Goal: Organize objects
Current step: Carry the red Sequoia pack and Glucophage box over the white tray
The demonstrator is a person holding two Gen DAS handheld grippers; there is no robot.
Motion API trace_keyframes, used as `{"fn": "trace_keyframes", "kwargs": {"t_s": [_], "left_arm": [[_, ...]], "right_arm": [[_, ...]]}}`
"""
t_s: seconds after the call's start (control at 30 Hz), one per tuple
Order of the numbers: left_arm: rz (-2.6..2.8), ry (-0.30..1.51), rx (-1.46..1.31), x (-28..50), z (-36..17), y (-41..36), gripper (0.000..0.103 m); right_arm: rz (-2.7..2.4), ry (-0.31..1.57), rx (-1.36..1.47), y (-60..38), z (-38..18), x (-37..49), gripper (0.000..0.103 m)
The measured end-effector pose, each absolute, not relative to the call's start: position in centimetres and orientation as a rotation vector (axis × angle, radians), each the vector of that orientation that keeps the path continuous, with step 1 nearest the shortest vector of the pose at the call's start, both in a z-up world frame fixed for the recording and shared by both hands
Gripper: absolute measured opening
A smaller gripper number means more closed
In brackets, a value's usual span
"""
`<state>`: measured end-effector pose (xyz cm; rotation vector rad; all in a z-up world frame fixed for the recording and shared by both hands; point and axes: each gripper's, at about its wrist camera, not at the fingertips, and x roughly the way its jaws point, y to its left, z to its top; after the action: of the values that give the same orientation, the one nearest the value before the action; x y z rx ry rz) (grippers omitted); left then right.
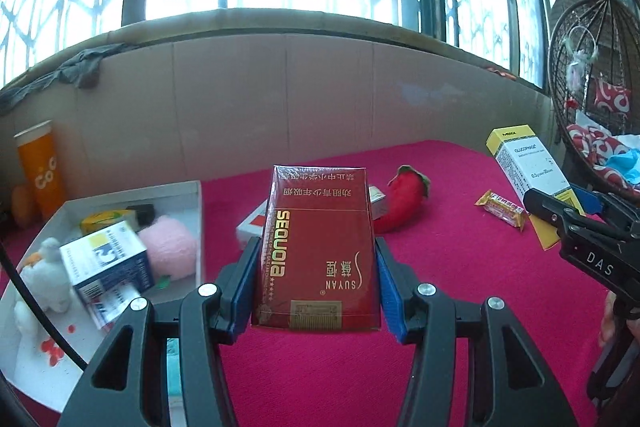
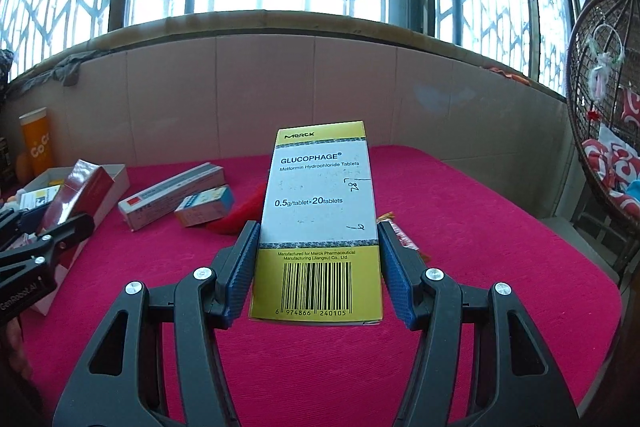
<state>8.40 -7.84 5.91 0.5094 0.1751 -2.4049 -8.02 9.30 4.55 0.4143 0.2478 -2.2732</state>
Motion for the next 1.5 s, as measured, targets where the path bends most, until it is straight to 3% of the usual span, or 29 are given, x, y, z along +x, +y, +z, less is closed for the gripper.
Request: {"fn": "trace_keyframes", "kwargs": {"t_s": [1.5], "left_arm": [[-2.302, 0.169, 0.379, 17.9, 7.0, -8.8, 0.053]], "right_arm": [[-2.053, 0.499, 0.350, 3.3, 3.1, 2.6, 0.058]]}}
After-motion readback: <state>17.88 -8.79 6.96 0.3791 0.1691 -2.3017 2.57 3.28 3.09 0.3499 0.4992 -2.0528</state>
